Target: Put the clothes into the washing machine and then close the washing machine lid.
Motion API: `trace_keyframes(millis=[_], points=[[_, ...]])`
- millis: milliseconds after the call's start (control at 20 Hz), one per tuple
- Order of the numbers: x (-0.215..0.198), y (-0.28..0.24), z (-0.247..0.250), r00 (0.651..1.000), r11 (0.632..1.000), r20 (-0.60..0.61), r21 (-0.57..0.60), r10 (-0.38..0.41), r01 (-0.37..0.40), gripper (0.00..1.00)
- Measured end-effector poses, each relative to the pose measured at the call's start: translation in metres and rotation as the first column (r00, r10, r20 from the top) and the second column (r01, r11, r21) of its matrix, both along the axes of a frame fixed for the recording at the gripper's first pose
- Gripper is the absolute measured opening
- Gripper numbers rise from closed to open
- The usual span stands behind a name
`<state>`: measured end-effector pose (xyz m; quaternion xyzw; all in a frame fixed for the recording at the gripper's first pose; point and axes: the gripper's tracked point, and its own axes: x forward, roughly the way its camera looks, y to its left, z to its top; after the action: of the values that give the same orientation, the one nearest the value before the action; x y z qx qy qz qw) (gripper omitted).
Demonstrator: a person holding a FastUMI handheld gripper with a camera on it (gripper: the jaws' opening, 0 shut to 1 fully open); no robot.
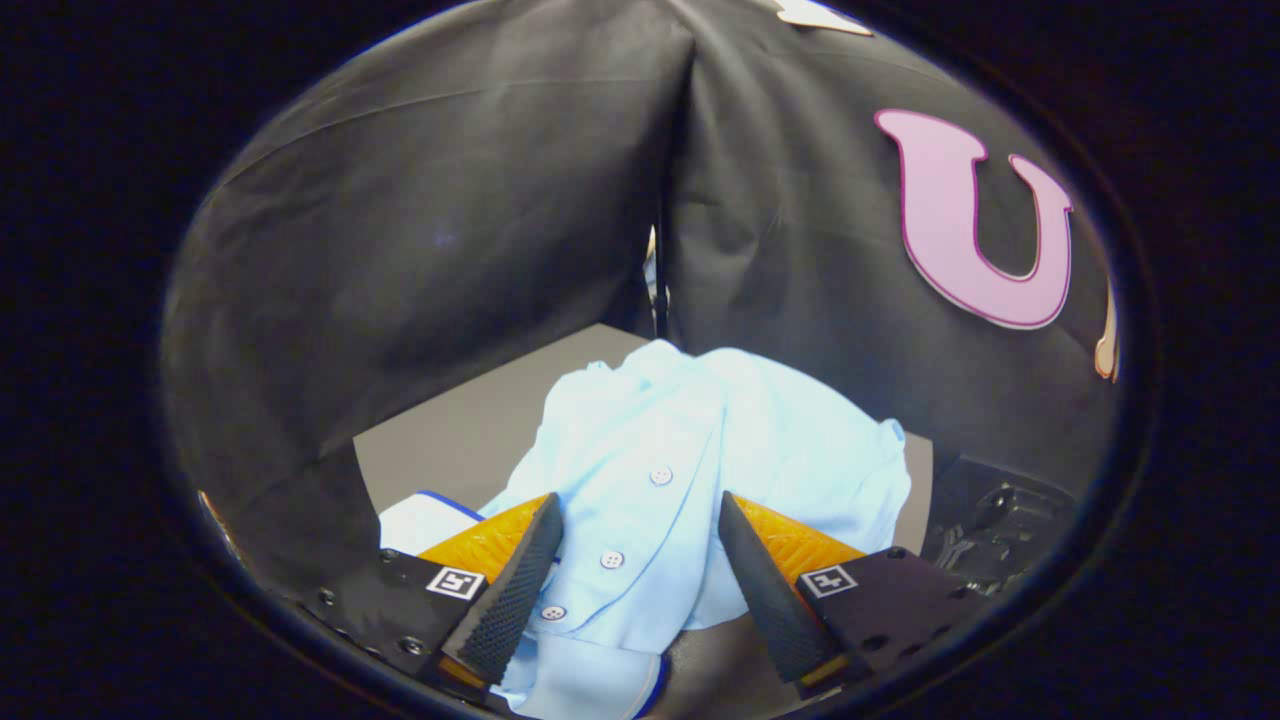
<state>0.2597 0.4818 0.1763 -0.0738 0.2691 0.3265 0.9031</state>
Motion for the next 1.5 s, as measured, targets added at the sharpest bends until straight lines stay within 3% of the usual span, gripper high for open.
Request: trace_keyframes(millis=[400,550,800,1000,1150,1300,1500], points=[[-0.002,-0.017,0.007,0.998,0.998,0.024,0.003,-0.065,0.065,0.22],[-0.001,-0.037,0.011,0.994,0.996,0.058,0.002,-0.088,0.088,0.22],[0.022,-0.108,0.028,0.972,0.975,0.086,0.036,-0.22,0.218,0.22],[0.047,-0.194,0.032,0.916,0.926,0.143,-0.003,-0.374,0.378,0.22],[0.068,-0.261,0.032,0.846,0.861,0.22,-0.052,-0.485,0.507,0.21],[0.076,-0.3,0.016,0.814,0.822,0.245,-0.099,-0.526,0.561,0.21],[0.078,-0.316,-0.011,0.808,0.811,0.201,-0.088,-0.554,0.578,0.42]])
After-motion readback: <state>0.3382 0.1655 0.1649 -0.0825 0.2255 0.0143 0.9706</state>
